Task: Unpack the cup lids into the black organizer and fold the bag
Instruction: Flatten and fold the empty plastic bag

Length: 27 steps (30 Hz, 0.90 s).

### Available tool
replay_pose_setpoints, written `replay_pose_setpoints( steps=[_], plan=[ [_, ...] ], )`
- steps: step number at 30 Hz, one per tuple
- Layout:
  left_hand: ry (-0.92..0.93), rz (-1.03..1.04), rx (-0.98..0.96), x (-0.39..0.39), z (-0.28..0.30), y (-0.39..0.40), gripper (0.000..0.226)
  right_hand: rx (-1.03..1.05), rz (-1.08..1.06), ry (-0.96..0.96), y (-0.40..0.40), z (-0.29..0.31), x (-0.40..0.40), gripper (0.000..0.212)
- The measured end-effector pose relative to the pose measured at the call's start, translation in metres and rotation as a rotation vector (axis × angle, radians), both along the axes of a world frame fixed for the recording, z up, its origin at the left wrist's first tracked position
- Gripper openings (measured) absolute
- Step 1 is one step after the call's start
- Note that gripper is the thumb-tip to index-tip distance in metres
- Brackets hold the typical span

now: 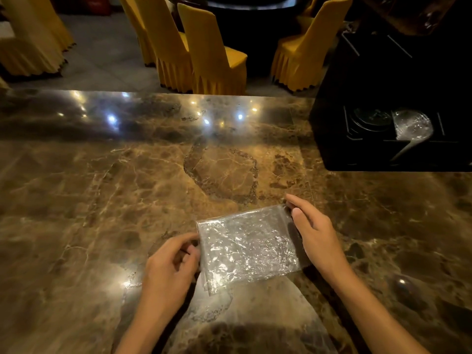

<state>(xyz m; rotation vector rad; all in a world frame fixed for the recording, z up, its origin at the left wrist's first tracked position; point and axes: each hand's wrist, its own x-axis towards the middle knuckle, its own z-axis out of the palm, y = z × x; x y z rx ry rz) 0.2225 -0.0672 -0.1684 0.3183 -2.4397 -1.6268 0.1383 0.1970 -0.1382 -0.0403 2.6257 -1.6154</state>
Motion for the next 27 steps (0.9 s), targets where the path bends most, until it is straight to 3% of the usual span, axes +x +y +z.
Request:
replay_pose_setpoints(
  steps=[5,7,9,11,14,16,20,22,24,27],
  plan=[
    [-0.059,0.008,0.120,0.008,0.000,0.010,0.047,-0.183,-0.050,-0.034,0.003,-0.011,0.007,0.035],
    [-0.080,0.002,0.117,0.010,0.001,0.013,0.046,-0.347,-0.082,-0.099,0.005,-0.012,0.005,0.034],
    [-0.066,-0.004,0.032,0.011,0.002,0.016,0.044,-0.531,-0.129,-0.169,0.010,-0.009,0.001,0.030],
    [-0.019,-0.005,-0.123,0.011,0.005,0.020,0.037,-0.537,-0.211,-0.207,0.017,-0.004,-0.001,0.027],
    [0.044,-0.041,-0.336,0.013,0.012,0.031,0.032,-0.275,-0.302,-0.255,0.028,0.000,0.003,0.025],
    [0.045,-0.075,-0.404,0.014,0.014,0.037,0.033,-0.068,-0.243,-0.226,0.030,0.004,0.010,0.022],
    [0.054,-0.077,-0.489,0.018,0.017,0.041,0.030,0.440,-0.062,0.091,0.020,0.006,0.024,0.032],
    [0.117,-0.026,-0.521,0.014,0.023,0.044,0.022,0.551,0.078,0.245,0.006,0.010,0.029,0.039],
    [0.219,-0.047,-0.580,0.005,0.027,0.048,0.014,0.611,0.279,0.271,-0.013,0.012,0.031,0.047],
    [0.235,-0.247,-0.710,-0.010,0.020,0.051,0.036,0.691,0.551,0.265,-0.039,0.003,0.030,0.055]
  ],
)
